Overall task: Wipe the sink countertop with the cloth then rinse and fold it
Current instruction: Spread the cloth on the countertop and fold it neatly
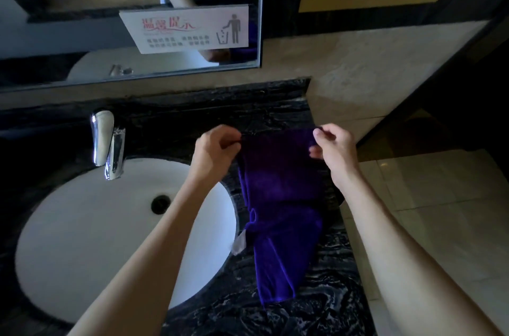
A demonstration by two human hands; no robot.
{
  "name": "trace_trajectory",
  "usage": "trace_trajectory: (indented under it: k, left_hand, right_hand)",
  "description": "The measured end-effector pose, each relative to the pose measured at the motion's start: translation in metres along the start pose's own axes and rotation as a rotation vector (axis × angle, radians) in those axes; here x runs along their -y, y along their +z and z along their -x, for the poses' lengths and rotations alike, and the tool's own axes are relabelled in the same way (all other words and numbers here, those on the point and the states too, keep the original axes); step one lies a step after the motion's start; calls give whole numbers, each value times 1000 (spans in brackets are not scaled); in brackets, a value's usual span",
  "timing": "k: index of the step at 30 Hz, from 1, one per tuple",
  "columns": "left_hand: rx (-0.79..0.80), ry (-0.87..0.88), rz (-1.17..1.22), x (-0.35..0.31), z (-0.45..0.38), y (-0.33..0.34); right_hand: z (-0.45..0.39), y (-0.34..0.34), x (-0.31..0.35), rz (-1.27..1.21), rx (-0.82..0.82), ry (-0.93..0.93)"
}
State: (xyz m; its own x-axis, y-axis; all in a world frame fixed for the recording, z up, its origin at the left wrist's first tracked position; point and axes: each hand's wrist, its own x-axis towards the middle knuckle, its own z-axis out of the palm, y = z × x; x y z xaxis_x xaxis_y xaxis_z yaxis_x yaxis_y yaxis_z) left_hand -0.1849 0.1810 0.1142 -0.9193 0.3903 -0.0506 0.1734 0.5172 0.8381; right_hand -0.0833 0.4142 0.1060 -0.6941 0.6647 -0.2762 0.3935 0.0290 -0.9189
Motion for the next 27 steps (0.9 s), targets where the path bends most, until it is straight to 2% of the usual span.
trace_trajectory:
  k: [2, 4, 6, 9, 12, 16, 21, 27]
  left_hand:
    - [-156, -87, -14, 3, -13, 7]
    - [-195, -190, 21, 15, -7, 10]
    - [-153, -243, 17, 34, 17, 13]
    - [9, -326, -83, 57, 73, 22]
    - [111, -392, -115, 75, 127, 39]
    - [125, -324, -70, 76, 170, 57]
    - [-5, -374, 180, 67, 181, 48]
    - [-33, -618, 718, 50, 198, 42]
  right_hand:
    - [-19, 16, -4, 151, -15, 3]
    - [-17, 30, -10, 406, 42, -64]
    - [11, 42, -20, 539, 179, -175]
    - [80, 48, -45, 659, 353, -239]
    - [144, 38, -73, 745, 413, -206]
    - [193, 22, -103, 934, 450, -129]
    - [193, 10, -118, 788, 354, -216]
    - [205, -21, -127, 609, 219, -88]
